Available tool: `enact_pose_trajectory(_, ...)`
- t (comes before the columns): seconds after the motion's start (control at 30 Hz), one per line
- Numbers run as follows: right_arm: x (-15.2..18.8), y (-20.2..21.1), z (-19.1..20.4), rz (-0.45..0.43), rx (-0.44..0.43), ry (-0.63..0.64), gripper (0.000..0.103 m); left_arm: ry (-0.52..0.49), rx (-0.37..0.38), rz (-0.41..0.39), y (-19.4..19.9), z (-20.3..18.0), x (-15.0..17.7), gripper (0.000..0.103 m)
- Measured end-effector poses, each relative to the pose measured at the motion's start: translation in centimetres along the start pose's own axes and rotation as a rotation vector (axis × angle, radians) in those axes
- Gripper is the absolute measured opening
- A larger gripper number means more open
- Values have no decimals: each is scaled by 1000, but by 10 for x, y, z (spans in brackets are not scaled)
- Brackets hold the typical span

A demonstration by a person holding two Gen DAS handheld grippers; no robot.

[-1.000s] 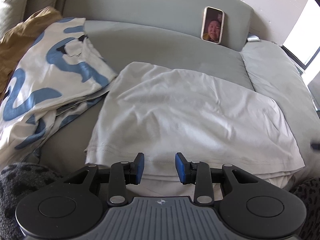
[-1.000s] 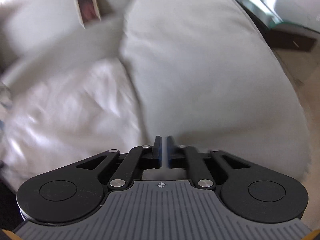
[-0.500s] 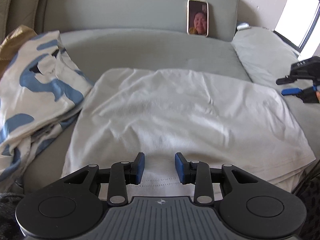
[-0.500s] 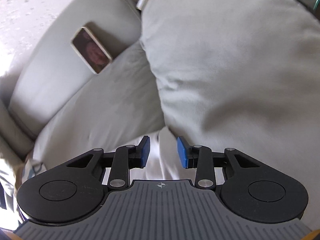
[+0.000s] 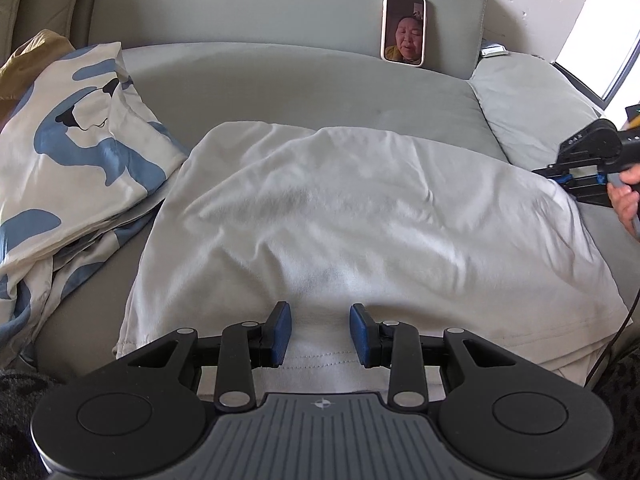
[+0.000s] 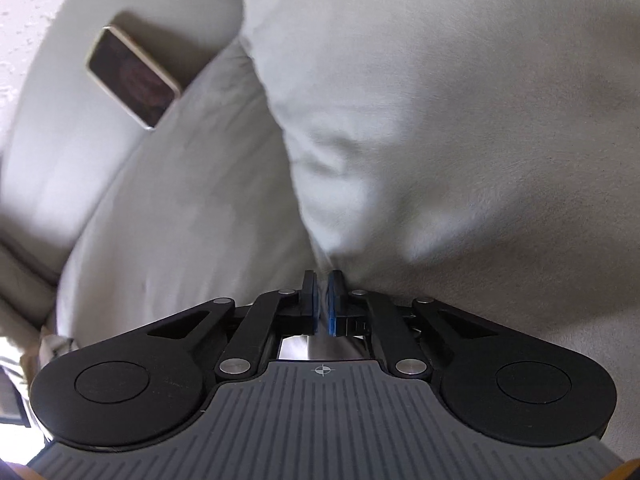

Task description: Fold clothes

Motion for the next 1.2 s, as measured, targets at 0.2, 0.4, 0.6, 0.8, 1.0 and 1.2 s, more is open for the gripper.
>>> enact_pose_trajectory(0.2,-10,33,-9,-222,50,44,1,8,2,1,-1,2,1,32)
enact_pose_trajectory(0.4,-15,43,-16,-263,38,-31,1,16,4,5,-2,4,0,32)
enact_pose_trajectory(0.6,-7,65,-19,-270,-9,29,16,12,-4,0,-2,3,2,32)
enact_pose_trajectory(0.8,40,40,-7,13,-188,76,21,8,-9,-2,-2,3,2,33)
enact_pose_trajectory(1.0,36,49,-69,-19,5,-50,0,-7,-22,-2,1,2,4,33)
enact_pose_trajectory(1.2,60,107,-79,-124,77,55,19,-91,-96,-59,29,-13,2,29)
Point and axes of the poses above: each gripper's, at about its wrist camera, not at the fingertips, and y roughly against the way its jaws point, z to its left, x to its underside, the point moved 7 cm from there along -y, roughly the way its jaws point, and after that the axes turned 15 degrees about -y, right-handed, at the moved point
